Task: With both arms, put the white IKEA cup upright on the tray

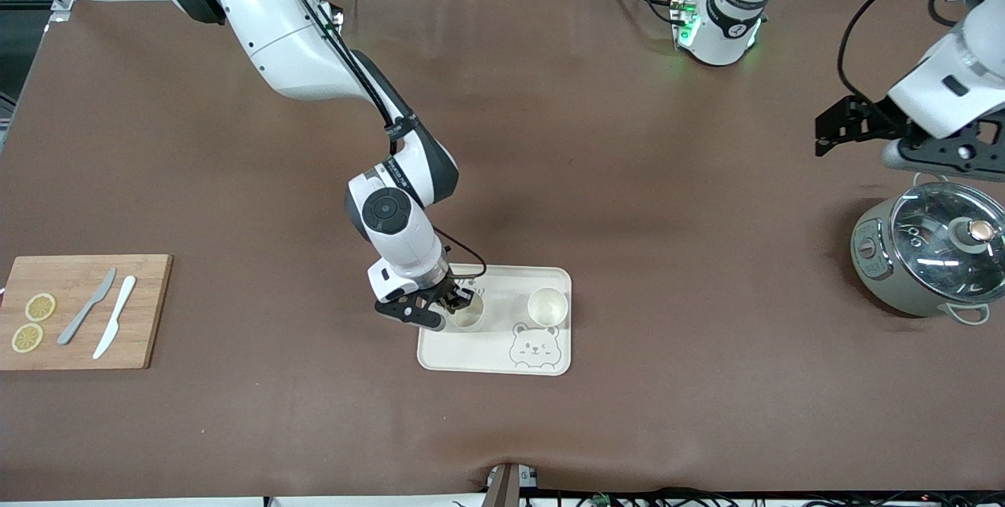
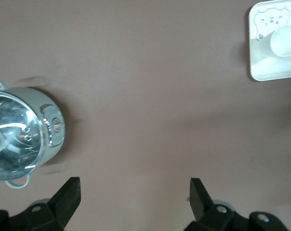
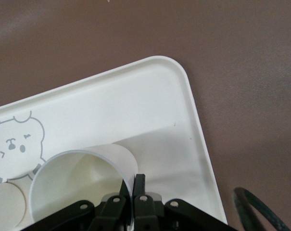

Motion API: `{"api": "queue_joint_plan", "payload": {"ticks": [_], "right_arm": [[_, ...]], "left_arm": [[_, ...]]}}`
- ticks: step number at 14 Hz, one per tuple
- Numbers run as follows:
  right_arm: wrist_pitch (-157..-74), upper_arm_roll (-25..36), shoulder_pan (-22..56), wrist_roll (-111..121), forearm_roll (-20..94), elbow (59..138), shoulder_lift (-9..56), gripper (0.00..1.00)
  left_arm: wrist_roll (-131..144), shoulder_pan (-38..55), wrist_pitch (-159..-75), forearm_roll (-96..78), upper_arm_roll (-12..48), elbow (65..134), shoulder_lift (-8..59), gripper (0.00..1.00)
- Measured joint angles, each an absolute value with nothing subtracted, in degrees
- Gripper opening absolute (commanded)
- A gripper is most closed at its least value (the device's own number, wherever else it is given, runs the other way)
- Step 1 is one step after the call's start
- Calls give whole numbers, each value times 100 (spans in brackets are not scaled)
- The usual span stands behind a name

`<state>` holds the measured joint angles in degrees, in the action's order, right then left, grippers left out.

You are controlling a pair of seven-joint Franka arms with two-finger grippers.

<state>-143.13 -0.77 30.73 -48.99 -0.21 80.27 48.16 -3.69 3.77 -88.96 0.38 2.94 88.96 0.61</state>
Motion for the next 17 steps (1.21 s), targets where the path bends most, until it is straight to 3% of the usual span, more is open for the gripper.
{"api": "queue_joint_plan", "payload": {"ticks": [1,3,4,5,7,17], "right_arm": [[-14314,-77,3073,-4899,-21,8025,4817,33],[-14313,-74,3075,-4902,-21,8023,4826,49],[-14313,-72,3075,-4903,-21,8023,4831,66],[-14314,-67,3075,-4903,-21,8023,4834,73],[-14314,-51,3076,-4904,-22,8023,4835,100],[-14316,-23,3083,-4904,-211,8001,4835,100]], "left_arm": [[-430,366,-8873,38,229,8896,11,100],[-451,356,-8855,38,197,8896,-52,100],[-451,358,-8855,37,199,8897,-72,100],[-451,359,-8854,37,201,8897,-83,100],[-451,360,-8851,37,201,8897,-91,100],[-451,361,-8849,37,203,8897,-92,100]]}}
